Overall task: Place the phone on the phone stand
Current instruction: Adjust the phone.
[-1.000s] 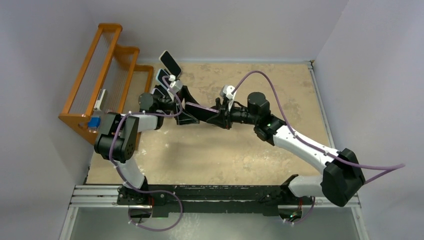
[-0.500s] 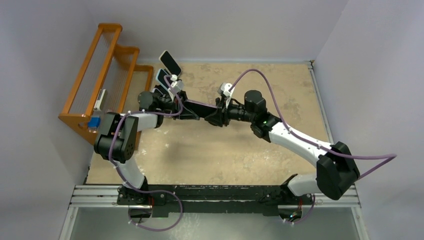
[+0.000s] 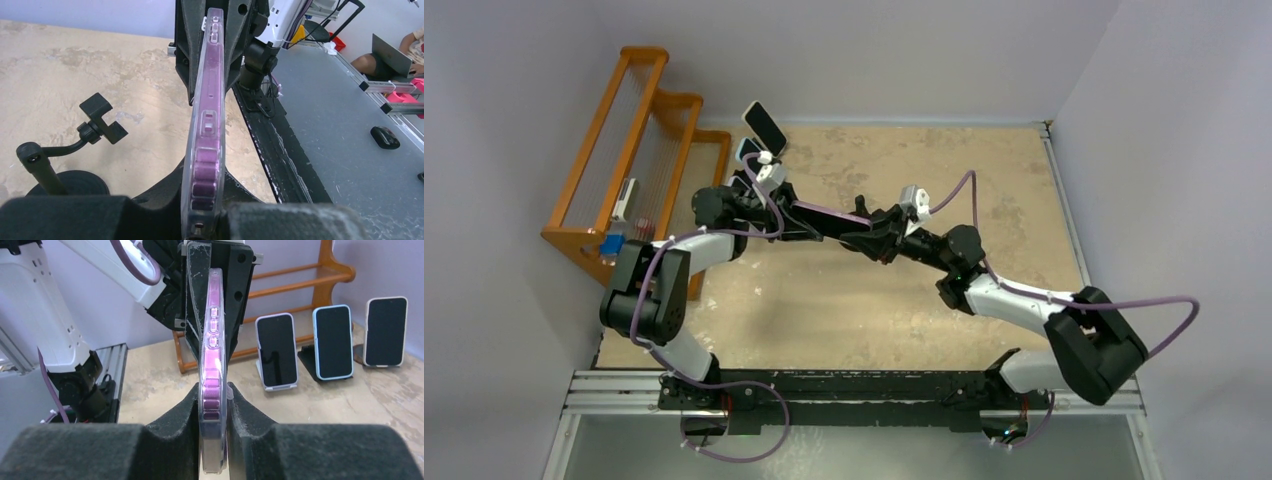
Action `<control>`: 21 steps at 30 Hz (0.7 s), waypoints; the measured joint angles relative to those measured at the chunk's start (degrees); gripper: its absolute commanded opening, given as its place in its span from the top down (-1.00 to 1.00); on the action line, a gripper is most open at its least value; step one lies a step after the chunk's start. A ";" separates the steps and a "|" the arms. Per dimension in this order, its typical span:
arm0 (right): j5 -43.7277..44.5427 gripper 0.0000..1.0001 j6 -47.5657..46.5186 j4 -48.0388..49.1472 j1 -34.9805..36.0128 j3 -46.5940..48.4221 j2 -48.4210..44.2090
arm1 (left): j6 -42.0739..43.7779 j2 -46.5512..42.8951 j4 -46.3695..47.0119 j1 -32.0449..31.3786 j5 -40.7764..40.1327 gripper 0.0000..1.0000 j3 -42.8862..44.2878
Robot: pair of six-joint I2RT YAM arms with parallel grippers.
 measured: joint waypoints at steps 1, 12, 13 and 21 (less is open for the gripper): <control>-0.28 0.58 1.05 2.23 -0.15 0.00 1.05 | -0.02 -0.07 0.00 0.15 -0.04 1.00 0.00; -1.16 1.00 5.44 9.92 -0.76 0.02 5.07 | -1.07 0.00 0.00 0.48 -0.15 0.20 0.07; -1.38 1.00 5.60 9.92 -0.83 0.02 5.07 | -1.44 0.31 0.02 0.46 0.02 -0.11 0.28; -10.54 1.00 8.72 5.42 -12.85 -3.98 -5.44 | 6.82 7.69 -1.36 -0.48 -6.82 -0.53 0.68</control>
